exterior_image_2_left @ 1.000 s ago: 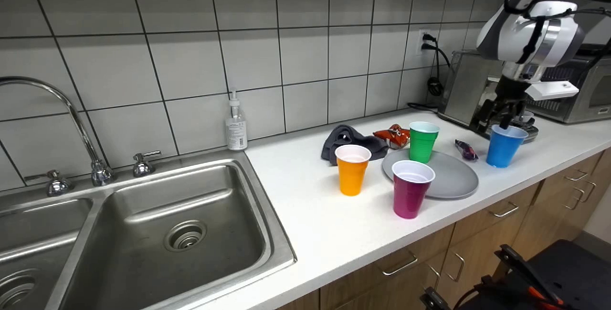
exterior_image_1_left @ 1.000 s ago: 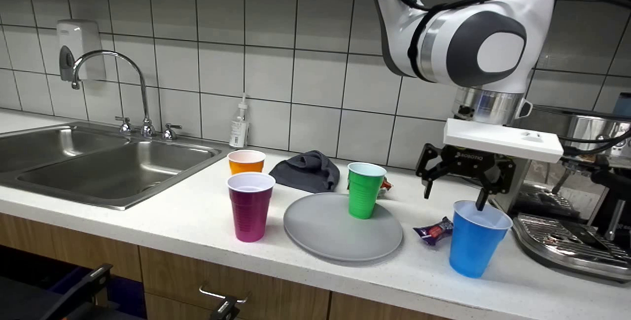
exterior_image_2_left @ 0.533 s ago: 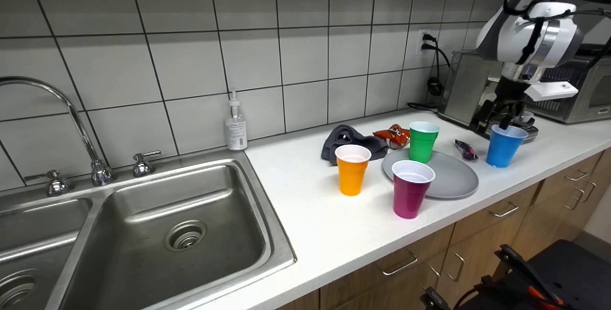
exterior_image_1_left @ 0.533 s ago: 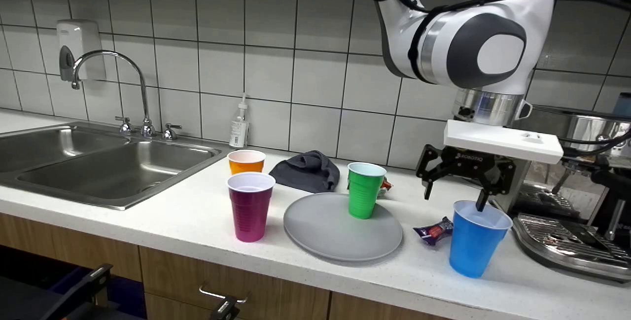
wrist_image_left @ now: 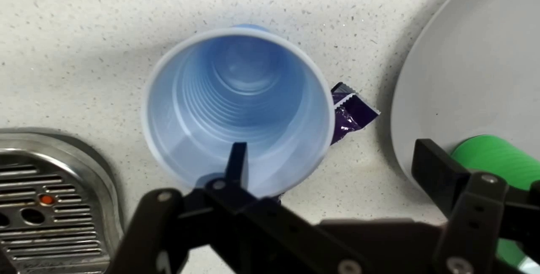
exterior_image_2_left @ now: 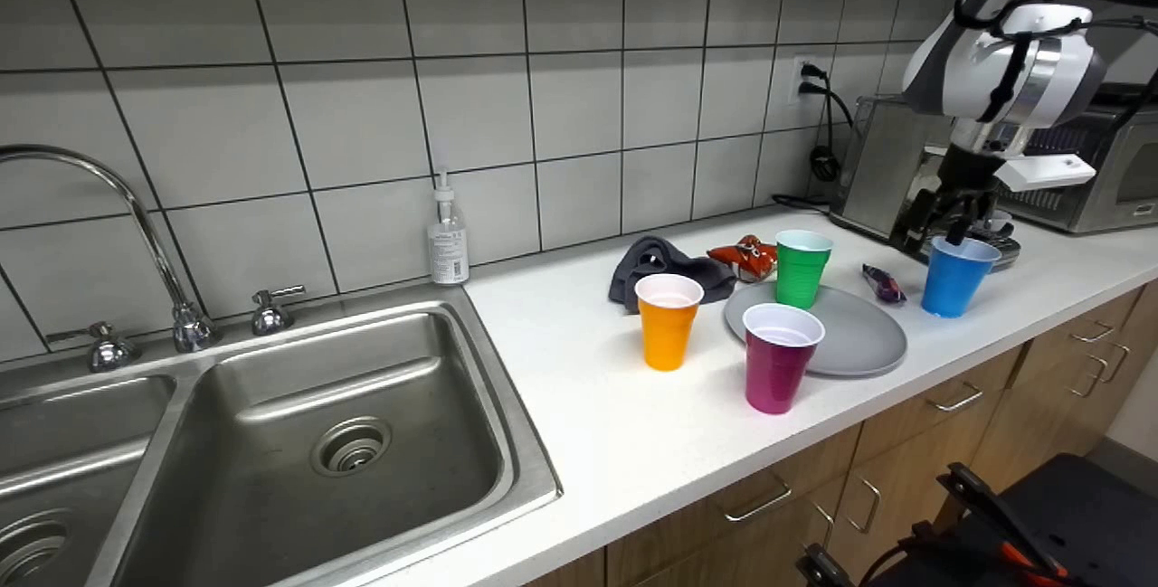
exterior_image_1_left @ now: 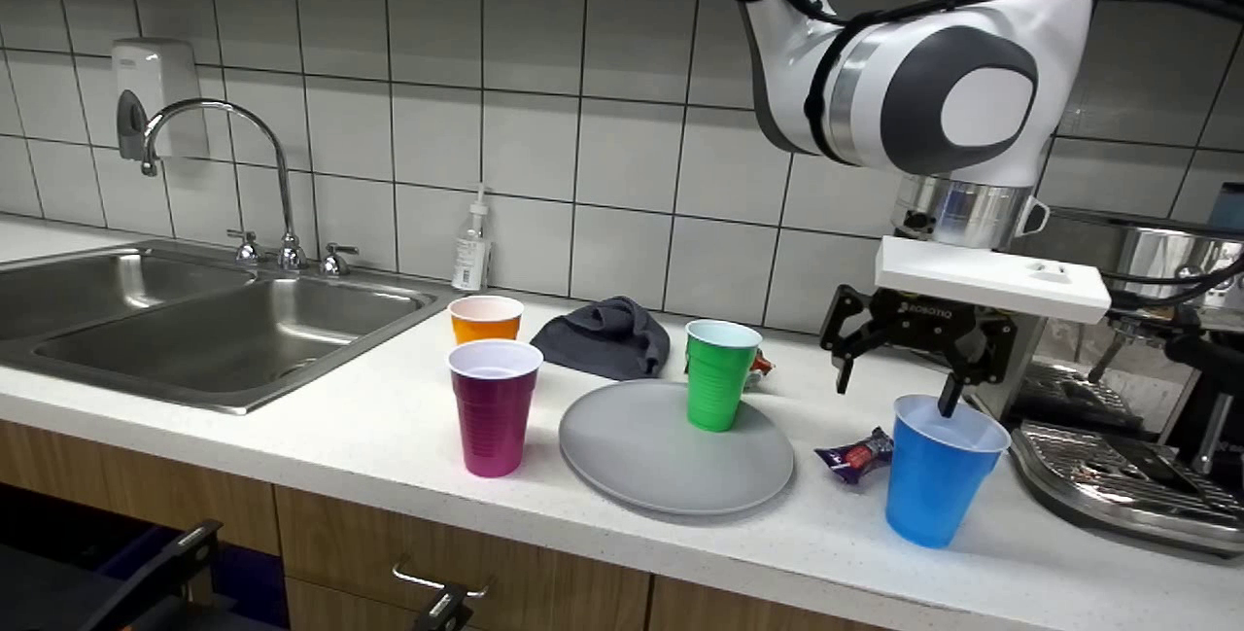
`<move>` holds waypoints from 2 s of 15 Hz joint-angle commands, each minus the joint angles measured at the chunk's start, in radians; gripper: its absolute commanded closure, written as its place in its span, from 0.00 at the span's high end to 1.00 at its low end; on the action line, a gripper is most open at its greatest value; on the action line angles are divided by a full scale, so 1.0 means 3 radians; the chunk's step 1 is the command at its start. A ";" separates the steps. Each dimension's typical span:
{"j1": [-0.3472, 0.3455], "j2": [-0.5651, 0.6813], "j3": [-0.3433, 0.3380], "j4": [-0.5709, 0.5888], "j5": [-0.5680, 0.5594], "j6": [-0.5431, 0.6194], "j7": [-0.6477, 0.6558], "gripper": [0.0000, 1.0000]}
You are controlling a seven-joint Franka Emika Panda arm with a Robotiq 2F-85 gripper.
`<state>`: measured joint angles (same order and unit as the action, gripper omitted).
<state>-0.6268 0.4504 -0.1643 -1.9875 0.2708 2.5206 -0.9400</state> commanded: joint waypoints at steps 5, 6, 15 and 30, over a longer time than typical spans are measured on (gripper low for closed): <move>-0.0034 0.0016 0.0042 -0.0032 -0.0029 0.0038 -0.0052 1.00; -0.0032 0.0026 0.0040 -0.0033 -0.0037 0.0044 -0.0051 1.00; -0.0048 0.0062 0.0080 -0.0033 -0.0045 0.0110 -0.0187 0.42; -0.0126 -0.0110 0.0110 -0.0114 -0.0040 0.0145 -0.0500 0.01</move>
<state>-0.6358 0.4678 -0.1550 -1.9902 0.2675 2.5685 -1.0274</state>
